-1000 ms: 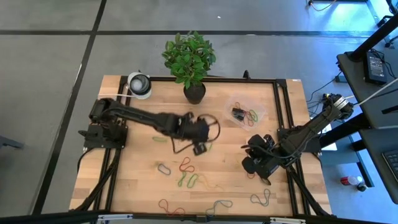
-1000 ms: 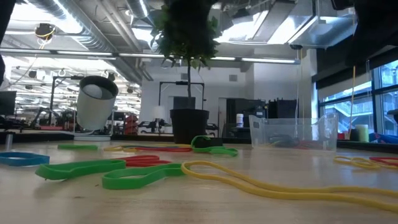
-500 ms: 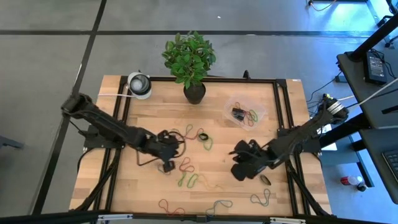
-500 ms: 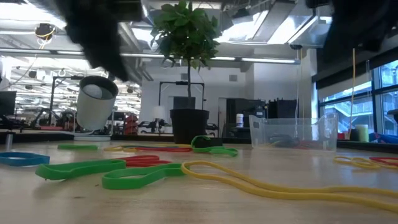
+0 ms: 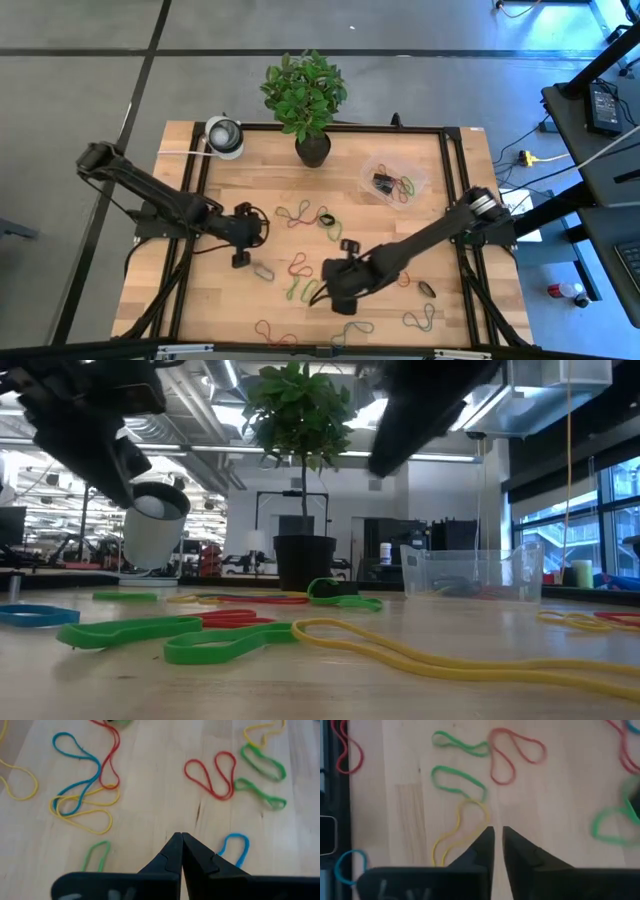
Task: Pick and place rubber bands into bin
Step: Put the yellow rubber band into the bin
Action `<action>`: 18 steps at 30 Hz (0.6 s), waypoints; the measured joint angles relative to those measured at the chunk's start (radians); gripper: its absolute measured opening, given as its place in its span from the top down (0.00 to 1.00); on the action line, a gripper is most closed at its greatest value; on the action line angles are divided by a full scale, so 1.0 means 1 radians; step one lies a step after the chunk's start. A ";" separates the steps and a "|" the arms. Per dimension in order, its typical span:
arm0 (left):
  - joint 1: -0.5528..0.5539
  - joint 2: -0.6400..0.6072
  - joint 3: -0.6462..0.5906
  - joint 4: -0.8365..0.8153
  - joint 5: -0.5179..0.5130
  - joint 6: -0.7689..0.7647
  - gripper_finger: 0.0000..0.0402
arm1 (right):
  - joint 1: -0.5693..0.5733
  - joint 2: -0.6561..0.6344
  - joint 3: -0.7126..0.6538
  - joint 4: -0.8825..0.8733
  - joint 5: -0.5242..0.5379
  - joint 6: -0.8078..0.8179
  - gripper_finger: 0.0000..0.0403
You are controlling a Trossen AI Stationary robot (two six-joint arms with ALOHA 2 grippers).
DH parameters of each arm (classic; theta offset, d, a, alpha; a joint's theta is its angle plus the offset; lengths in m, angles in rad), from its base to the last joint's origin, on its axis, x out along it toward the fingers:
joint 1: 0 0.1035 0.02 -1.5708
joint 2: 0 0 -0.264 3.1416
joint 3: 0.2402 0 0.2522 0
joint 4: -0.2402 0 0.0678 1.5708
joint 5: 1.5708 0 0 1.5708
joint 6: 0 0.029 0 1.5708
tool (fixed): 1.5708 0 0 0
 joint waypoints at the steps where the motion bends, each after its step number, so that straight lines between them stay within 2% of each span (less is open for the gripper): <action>1: 0.000 -0.009 -0.009 -0.002 0.003 0.008 1.00 | -0.007 0.024 0.024 0.000 -0.014 -0.034 0.88; 9: 0.000 -0.062 -0.060 -0.007 0.056 0.030 1.00 | -0.059 0.180 0.133 -0.006 -0.180 -0.143 0.75; 18: -0.001 -0.075 -0.070 -0.015 0.064 0.029 1.00 | -0.066 0.265 0.149 -0.037 -0.189 -0.237 0.74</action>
